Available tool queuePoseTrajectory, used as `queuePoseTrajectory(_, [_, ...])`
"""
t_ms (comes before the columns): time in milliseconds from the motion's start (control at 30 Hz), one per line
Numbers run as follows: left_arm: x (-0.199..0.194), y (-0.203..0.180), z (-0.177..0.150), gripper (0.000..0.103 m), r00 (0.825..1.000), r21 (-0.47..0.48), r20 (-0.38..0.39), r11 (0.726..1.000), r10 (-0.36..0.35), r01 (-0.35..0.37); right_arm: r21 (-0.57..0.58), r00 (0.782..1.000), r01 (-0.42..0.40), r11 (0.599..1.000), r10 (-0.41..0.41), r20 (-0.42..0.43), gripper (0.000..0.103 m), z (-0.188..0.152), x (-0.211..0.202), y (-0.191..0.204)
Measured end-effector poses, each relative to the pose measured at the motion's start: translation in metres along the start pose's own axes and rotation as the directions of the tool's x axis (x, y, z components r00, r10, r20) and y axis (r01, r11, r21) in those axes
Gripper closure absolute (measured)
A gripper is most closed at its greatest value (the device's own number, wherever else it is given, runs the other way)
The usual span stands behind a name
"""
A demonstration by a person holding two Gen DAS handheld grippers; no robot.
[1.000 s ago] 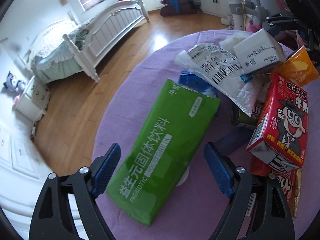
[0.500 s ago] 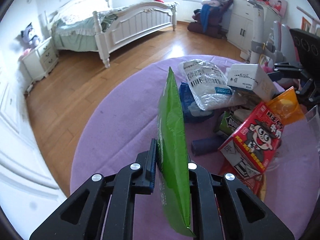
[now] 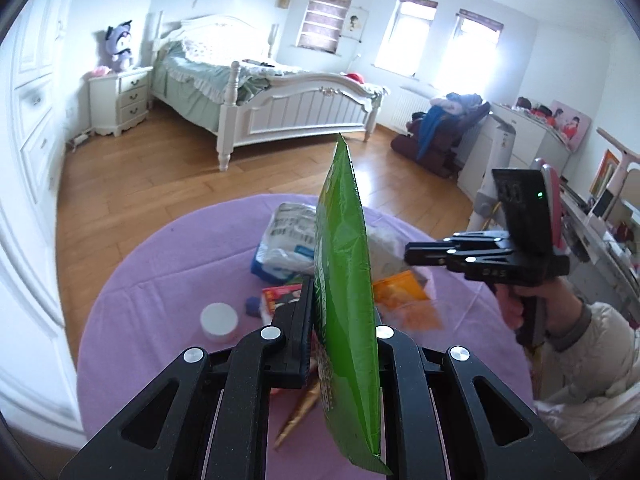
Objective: Collect trash
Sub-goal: 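Grasp the green drink packet with left gripper while right gripper grasps milk carton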
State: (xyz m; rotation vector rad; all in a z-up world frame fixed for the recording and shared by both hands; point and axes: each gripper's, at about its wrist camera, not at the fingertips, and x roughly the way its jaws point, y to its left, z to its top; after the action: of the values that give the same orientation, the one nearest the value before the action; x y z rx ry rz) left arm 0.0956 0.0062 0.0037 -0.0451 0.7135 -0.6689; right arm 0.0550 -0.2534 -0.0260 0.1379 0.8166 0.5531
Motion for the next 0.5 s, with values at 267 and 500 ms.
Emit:
queuePoseTrajectory(267, [0.000,-0.040,-0.005,0.090,0.998,-0.140,0.056,0.990,-0.007,0.015,-0.076,0.986,-0.076,0.994,0.064,-0.154,0.033,0.036,0.055,0.000])
queuePoseTrajectory(500, [-0.003,-0.041,-0.021,0.090,0.999,-0.169,0.038,0.986,0.011,-0.004,-0.123,0.963,-0.161,0.979,0.128,-0.237,0.044,0.050,0.080,0.005])
